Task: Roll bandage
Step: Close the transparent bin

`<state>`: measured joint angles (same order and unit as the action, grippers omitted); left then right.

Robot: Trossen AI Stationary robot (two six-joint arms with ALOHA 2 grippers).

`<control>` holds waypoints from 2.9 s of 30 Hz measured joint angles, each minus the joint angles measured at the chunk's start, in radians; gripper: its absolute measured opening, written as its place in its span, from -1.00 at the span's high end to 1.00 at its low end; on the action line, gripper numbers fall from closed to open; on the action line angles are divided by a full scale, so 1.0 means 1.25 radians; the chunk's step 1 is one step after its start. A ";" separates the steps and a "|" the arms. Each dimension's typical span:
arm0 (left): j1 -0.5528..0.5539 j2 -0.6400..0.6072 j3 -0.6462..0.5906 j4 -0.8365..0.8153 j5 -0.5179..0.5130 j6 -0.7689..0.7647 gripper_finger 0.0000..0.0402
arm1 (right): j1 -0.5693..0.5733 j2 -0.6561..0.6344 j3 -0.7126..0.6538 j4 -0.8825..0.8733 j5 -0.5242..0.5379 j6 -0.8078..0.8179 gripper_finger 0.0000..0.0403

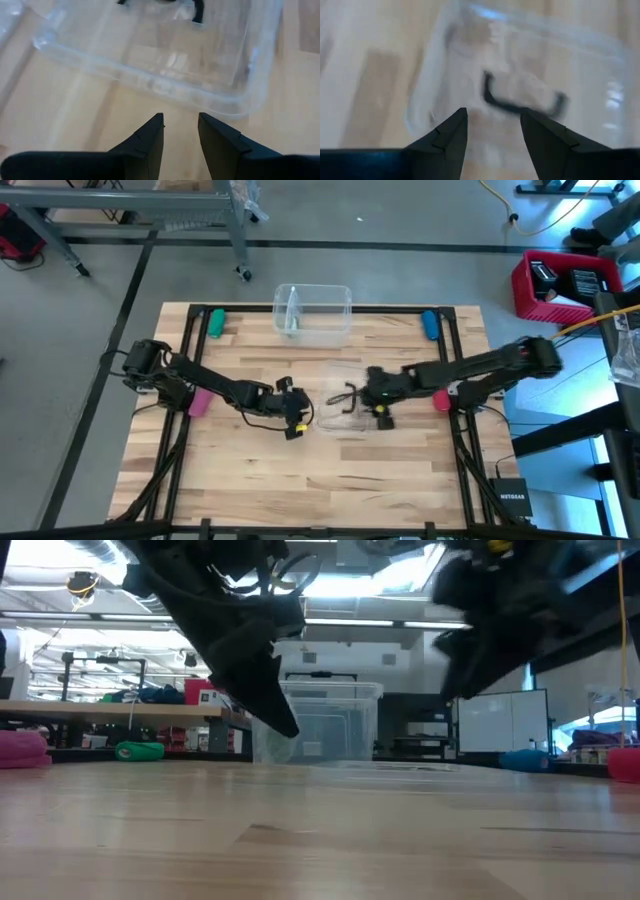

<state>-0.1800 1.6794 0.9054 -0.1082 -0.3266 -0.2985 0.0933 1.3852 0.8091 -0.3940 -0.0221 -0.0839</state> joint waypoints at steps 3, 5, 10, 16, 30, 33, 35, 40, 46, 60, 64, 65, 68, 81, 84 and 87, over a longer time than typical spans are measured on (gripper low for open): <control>0.011 0.000 0.000 0.026 -0.006 0.035 0.43 | 0.041 -0.097 -0.036 -0.077 0.093 -0.037 0.08; 0.019 0.006 0.001 0.040 -0.006 0.048 0.43 | 0.080 -0.147 -0.091 -0.070 0.177 -0.064 0.08; 0.026 0.035 0.001 0.025 -0.006 0.050 0.43 | 0.143 -0.191 -0.237 0.020 0.300 -0.077 0.08; 0.029 0.087 0.001 0.046 -0.005 0.038 0.43 | 0.145 -0.182 -0.337 0.102 0.305 -0.114 0.08; 0.035 0.159 0.003 0.135 -0.008 0.044 0.43 | 0.145 -0.128 -0.496 0.478 0.333 -0.407 0.08; 0.036 0.160 0.002 0.139 -0.008 0.045 0.43 | 0.146 -0.087 -0.502 0.518 0.347 -0.423 0.08; 0.036 0.160 0.002 0.145 -0.008 0.049 0.43 | 0.146 -0.059 -0.501 0.567 0.353 -0.434 0.08; 0.043 0.161 0.000 0.160 -0.002 0.032 0.43 | 0.146 -0.017 -0.503 0.664 0.340 -0.482 0.08; 0.048 0.162 -0.001 0.166 -0.001 0.032 0.43 | 0.148 -0.014 -0.502 0.682 0.313 -0.503 0.08; 0.004 0.163 -0.002 0.169 -0.022 0.024 0.43 | 0.153 -0.097 -0.389 0.448 0.323 -0.441 0.08; 0.004 0.162 -0.002 0.164 -0.018 0.007 0.43 | 0.168 -0.119 -0.359 0.389 0.329 -0.441 0.08; 0.005 0.162 -0.001 0.162 -0.017 0.005 0.43 | 0.173 -0.126 -0.350 0.371 0.329 -0.441 0.08; 0.004 0.162 -0.001 0.160 -0.015 0.006 0.43 | 0.179 -0.142 -0.326 0.330 0.334 -0.440 0.08; 0.004 0.162 0.000 0.160 -0.014 0.008 0.43 | 0.178 -0.152 -0.207 0.162 0.347 -0.448 0.08; 0.004 0.162 0.000 0.160 -0.015 0.008 0.43 | 0.177 -0.152 -0.171 0.113 0.341 -0.444 0.08; 0.004 0.162 0.000 0.158 -0.014 0.008 0.43 | 0.177 -0.152 -0.139 0.077 0.340 -0.440 0.08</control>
<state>-0.1754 1.8824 0.9059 0.0898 -0.3447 -0.2886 0.3149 1.1957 0.6360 -0.2980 0.4034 -0.6334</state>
